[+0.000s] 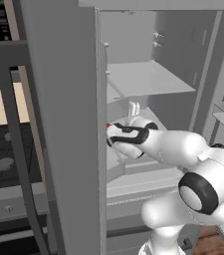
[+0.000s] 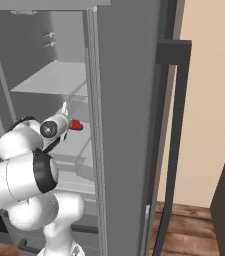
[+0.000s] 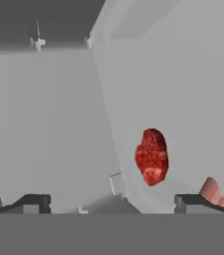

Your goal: Place the steak on the counter behind the older steak on the same shelf of the fridge to maintain FIFO order. Close the fridge door when finished.

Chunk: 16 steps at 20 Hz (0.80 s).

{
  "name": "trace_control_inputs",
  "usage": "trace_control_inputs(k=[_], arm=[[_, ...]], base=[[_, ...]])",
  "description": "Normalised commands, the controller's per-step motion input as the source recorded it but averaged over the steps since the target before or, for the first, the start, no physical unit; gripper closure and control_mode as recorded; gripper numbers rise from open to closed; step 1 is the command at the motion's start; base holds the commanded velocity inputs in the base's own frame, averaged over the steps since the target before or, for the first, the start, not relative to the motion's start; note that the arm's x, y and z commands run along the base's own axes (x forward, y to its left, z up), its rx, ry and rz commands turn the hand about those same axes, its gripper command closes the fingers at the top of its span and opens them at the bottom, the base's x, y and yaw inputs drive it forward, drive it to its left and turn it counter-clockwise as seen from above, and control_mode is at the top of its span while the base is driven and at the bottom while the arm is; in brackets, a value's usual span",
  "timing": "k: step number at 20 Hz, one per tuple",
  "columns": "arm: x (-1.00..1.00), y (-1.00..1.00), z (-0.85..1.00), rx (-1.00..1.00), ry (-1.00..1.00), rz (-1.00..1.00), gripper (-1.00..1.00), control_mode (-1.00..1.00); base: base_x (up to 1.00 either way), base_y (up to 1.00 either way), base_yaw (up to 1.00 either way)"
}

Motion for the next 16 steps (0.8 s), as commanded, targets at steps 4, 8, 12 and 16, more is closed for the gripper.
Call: trace_control_inputs(k=[4,8,12,16], arm=[[-1.0,-0.46,0.45,0.12,-0.03,-0.08,-1.0,-1.0],[-0.99,-0.4,0.67,0.09,0.01,-0.08,-1.0,-1.0],[-0.96,-0.4,0.89,0.05,0.09,-0.04,-1.0,-1.0],[-0.93,-0.35,0.99,0.02,0.15,-0.01,-1.0,-1.0]], base=[[0.0,0.0,0.0],[0.0,0.0,0.0],[0.0,0.0,0.0],[0.0,0.0,0.0]])
